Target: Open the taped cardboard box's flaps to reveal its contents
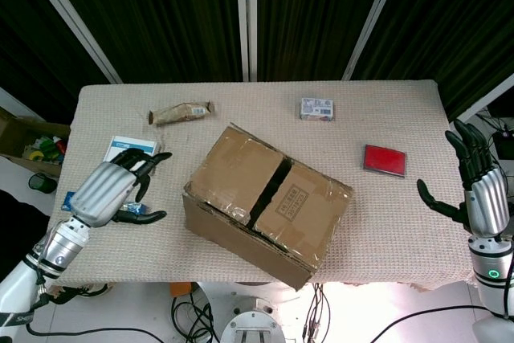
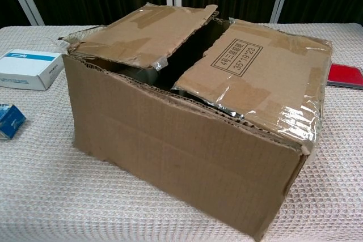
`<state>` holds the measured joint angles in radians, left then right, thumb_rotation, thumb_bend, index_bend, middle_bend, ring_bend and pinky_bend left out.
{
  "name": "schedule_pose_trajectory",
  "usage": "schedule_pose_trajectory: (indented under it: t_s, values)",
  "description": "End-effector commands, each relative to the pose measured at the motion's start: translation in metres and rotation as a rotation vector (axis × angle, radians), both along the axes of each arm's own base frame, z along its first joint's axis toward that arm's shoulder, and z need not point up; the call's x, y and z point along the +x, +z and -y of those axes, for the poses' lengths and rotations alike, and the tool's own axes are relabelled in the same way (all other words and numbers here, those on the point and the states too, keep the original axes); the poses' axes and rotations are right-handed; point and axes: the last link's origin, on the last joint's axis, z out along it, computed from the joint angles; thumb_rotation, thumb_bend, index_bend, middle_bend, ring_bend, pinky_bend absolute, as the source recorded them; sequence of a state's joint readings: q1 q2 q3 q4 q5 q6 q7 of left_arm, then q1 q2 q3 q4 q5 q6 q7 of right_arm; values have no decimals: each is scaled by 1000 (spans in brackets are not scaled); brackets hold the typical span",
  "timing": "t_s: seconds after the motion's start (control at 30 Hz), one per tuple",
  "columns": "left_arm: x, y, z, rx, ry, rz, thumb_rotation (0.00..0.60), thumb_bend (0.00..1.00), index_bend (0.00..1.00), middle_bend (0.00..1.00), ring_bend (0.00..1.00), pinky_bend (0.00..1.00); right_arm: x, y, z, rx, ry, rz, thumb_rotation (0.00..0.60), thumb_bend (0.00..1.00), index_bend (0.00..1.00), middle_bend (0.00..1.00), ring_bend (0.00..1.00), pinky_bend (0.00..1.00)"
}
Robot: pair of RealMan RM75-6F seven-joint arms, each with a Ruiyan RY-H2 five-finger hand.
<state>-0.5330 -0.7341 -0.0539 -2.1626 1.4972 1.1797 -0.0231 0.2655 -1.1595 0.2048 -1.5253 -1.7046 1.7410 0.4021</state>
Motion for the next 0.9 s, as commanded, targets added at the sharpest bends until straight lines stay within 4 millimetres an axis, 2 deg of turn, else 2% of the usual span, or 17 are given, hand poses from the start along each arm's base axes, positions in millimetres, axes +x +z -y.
schedule_pose_trajectory:
  t_s: [0.03,0.07,0.17,0.37,0.5,0.73,0.9]
  values:
    - [-24,19,-5,126,29,1,0,0,53,248,179,170,5,-3,0,13,9,-19,600,315,0,0,0,0]
    - [-30,22,-6,165,36,-4,0,0,46,187,152,172,7,-4,0,17,15,-27,600,316,0,0,0,0]
    - [-53,31,-9,304,60,-37,0,0,38,138,113,173,17,-8,1,26,38,-64,600,318,0,0,0,0]
    - [-90,31,-6,421,103,-25,0,0,36,132,90,171,42,-13,7,26,60,-188,600,322,0,0,0,0]
    - [-109,28,-7,460,131,-27,0,0,36,132,85,169,71,-22,16,-9,83,-389,600,291,0,0,0,0]
    - [-133,23,-10,515,163,-17,0,0,36,132,80,167,130,-67,32,59,159,-671,600,64,0,0,0,0]
    - [-146,23,-12,517,186,-10,0,0,36,132,76,166,161,-103,46,114,189,-778,600,2,0,0,0,0]
